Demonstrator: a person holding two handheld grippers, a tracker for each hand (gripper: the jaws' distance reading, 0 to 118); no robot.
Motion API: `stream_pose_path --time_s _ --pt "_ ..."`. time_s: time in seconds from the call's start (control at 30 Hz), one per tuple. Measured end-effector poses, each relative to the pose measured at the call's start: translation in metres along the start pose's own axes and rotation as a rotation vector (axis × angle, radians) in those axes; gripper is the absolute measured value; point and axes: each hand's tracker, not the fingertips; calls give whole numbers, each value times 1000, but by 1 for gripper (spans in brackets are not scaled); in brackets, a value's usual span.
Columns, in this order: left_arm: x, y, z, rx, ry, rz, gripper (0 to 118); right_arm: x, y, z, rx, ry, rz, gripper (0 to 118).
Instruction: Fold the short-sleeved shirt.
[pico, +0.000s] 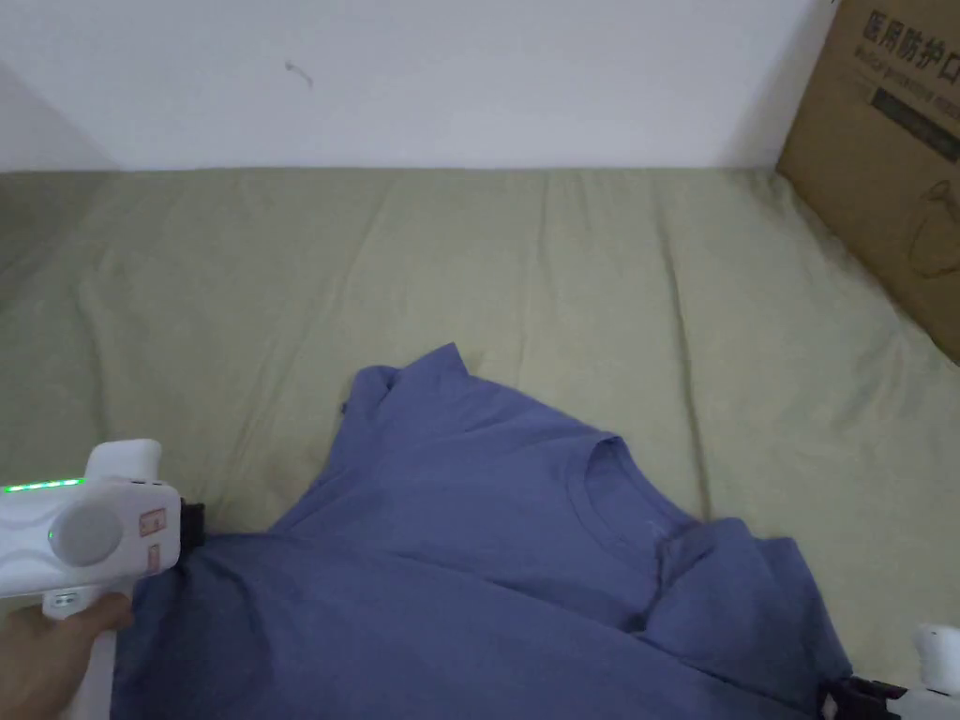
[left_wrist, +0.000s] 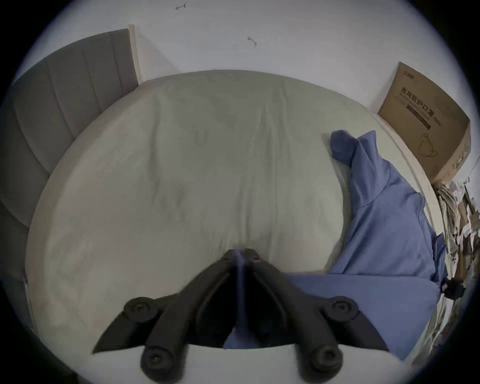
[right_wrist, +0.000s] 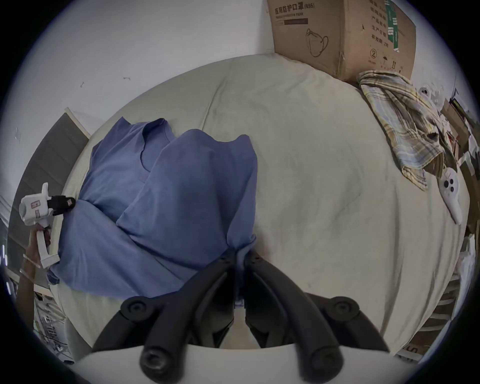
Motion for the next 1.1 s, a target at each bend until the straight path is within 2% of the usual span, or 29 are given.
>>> stream_pose_path --time_s 0.1,0.23,0.4,0.5,0.63,0.8,0.87,1.03,1.1 --pt "-9 7 9 -15 -40 55 2 -3 2 4 -4 -9 -1 7" --pt "-1 14 45 33 -10 -54 2 -6 13 20 34 -5 -15 7" --pt "-6 35 109 110 64 -113 2 -17 55 49 118 69 -56 7" --pt "-14 57 155 210 98 -85 2 -41 95 73 200 80 -14 7" --pt "-20 94 223 347 159 -75 2 -88 162 109 310 80 110 7" --pt "-28 152 292 457 251 -86 2 -145 246 156 432 88 181 7" --pt "-32 177 315 512 272 -78 2 -170 279 176 489 70 235 7" --pt "-38 233 351 598 320 -43 2 -217 356 214 577 39 254 7" --pt "-36 256 357 624 336 -48 2 -234 383 227 606 -1 268 7"
